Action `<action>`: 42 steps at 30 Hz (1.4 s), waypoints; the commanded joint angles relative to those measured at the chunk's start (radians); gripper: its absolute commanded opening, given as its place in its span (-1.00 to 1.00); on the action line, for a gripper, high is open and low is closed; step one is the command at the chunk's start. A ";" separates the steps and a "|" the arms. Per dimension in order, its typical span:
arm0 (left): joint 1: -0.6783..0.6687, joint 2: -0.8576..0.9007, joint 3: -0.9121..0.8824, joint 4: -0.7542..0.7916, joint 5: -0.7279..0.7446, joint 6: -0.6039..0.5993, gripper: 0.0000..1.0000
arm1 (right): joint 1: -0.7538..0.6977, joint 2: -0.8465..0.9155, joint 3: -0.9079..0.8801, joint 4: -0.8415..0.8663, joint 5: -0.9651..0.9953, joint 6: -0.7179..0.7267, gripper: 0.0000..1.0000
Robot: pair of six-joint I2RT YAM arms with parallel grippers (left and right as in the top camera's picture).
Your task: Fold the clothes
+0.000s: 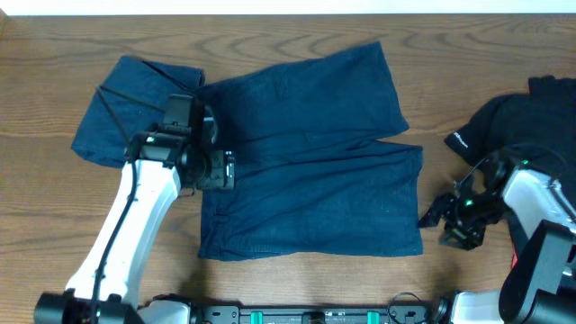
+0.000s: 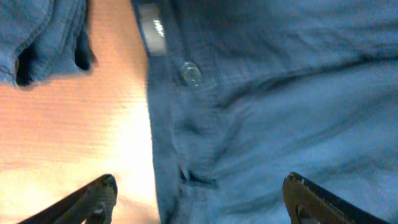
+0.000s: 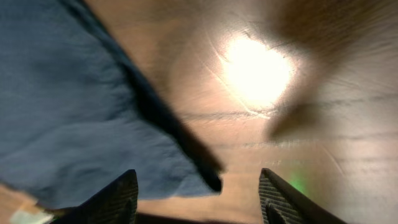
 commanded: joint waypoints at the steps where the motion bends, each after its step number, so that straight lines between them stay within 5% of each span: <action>1: 0.005 -0.011 0.003 -0.080 0.104 -0.041 0.74 | 0.044 -0.012 -0.079 0.057 0.039 0.096 -0.02; 8: 0.005 -0.010 -0.058 -0.172 0.153 -0.068 0.74 | 0.092 -0.012 -0.124 0.154 0.034 0.134 -0.97; 18: 0.005 -0.010 -0.174 -0.166 0.268 -0.109 0.72 | 0.021 -0.054 0.157 -0.027 0.212 0.164 -0.97; 31: 0.002 -0.010 -0.483 0.052 0.461 -0.168 0.47 | 0.026 -0.056 0.169 -0.045 0.212 0.166 -0.98; 37: 0.002 -0.010 -0.564 0.146 0.399 -0.194 0.05 | 0.026 -0.056 0.169 -0.044 0.212 0.166 -0.97; 40: 0.002 -0.010 -0.564 0.177 0.370 -0.240 -0.31 | 0.026 -0.056 0.169 -0.042 0.212 0.166 -0.97; 42: 0.005 -0.011 -0.558 0.182 0.377 -0.282 -0.74 | 0.026 -0.057 0.169 -0.042 0.212 0.162 -0.97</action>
